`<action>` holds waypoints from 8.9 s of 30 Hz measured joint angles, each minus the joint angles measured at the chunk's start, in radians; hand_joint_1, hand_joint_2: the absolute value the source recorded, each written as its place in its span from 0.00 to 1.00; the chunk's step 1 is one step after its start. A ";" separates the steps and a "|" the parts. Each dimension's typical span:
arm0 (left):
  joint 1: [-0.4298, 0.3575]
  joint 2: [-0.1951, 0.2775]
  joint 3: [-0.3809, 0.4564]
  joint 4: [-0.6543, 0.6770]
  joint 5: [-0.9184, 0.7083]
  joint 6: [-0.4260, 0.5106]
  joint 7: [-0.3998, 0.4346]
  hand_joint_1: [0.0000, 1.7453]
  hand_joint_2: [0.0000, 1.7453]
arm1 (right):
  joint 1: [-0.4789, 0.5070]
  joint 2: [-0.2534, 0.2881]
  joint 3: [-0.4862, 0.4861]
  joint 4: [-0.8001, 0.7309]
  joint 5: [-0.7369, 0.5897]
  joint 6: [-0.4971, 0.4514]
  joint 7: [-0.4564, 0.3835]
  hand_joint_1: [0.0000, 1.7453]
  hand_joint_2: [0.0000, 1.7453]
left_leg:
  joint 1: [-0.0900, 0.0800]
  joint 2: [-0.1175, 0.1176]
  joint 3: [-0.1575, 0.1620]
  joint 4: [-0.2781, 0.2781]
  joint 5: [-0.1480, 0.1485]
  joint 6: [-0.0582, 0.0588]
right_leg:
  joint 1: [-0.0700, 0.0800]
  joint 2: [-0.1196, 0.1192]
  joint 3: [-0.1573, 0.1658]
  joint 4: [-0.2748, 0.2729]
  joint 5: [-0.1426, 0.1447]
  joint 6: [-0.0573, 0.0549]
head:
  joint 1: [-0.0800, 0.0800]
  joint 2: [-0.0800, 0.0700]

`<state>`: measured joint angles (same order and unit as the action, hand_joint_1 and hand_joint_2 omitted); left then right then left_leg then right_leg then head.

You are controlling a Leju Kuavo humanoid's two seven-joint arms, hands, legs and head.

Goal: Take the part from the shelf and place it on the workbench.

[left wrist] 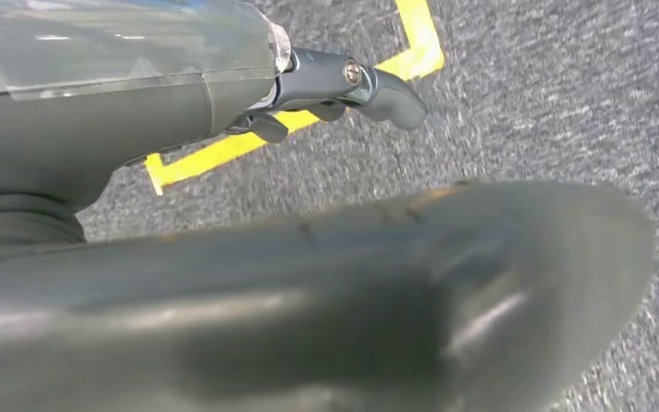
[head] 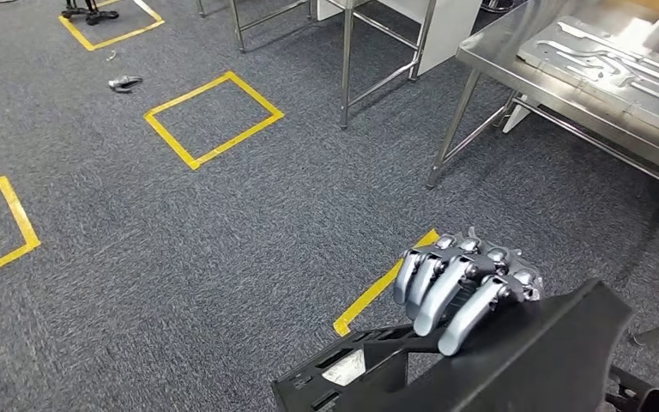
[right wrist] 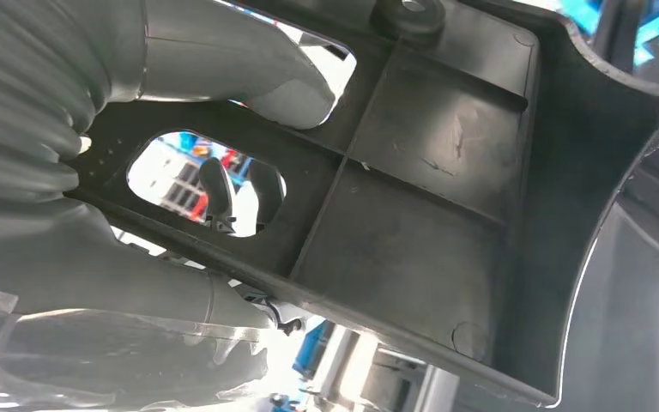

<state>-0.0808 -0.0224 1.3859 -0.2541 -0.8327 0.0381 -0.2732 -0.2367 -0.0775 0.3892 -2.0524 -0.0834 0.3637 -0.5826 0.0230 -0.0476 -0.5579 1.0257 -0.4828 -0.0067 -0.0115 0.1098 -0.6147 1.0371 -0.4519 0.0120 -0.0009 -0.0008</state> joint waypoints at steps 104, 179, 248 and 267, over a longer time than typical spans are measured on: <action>0.000 0.002 -0.033 0.001 -0.006 -0.013 0.037 0.00 0.00 | -0.087 0.026 -0.104 0.220 -0.011 -0.053 -0.017 0.73 1.00 | -0.012 0.055 0.049 -0.017 -0.036 0.017 | 0.014 -0.115 -0.031 0.000 0.025 -0.004 | 0.021 0.000; 0.013 0.012 -0.023 0.003 0.002 -0.028 0.021 0.00 0.00 | -0.040 0.008 -0.144 0.237 0.066 -0.091 -0.038 0.73 1.00 | -0.016 0.037 -0.110 0.079 0.019 0.016 | 0.019 -0.104 0.128 -0.011 -0.098 -0.040 | 0.016 0.000; -0.006 -0.001 -0.019 0.005 0.007 -0.077 -0.022 0.00 0.00 | -0.299 -0.086 -0.217 0.233 0.072 -0.119 0.023 0.73 1.00 | -0.017 0.043 -0.020 -0.023 0.042 0.034 | -0.002 -0.107 -0.041 0.114 -0.071 0.003 | 0.016 0.000; -0.005 0.002 -0.019 0.006 0.004 -0.083 -0.035 0.00 0.00 | -0.332 -0.141 -0.230 0.299 0.051 -0.132 0.021 0.73 1.00 | -0.016 0.042 -0.173 0.284 -0.074 -0.017 | -0.002 -0.107 0.034 -0.004 -0.028 -0.038 | 0.009 0.000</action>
<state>-0.0856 -0.0203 1.3664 -0.2480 -0.8285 -0.0454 -0.3082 -0.5691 -0.2182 0.1593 -1.7530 -0.0324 0.2322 -0.5615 0.0068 -0.0056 -0.7312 1.3095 -0.5570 -0.0233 -0.0137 0.0030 -0.5806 1.0335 -0.4798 -0.0263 0.0079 -0.0008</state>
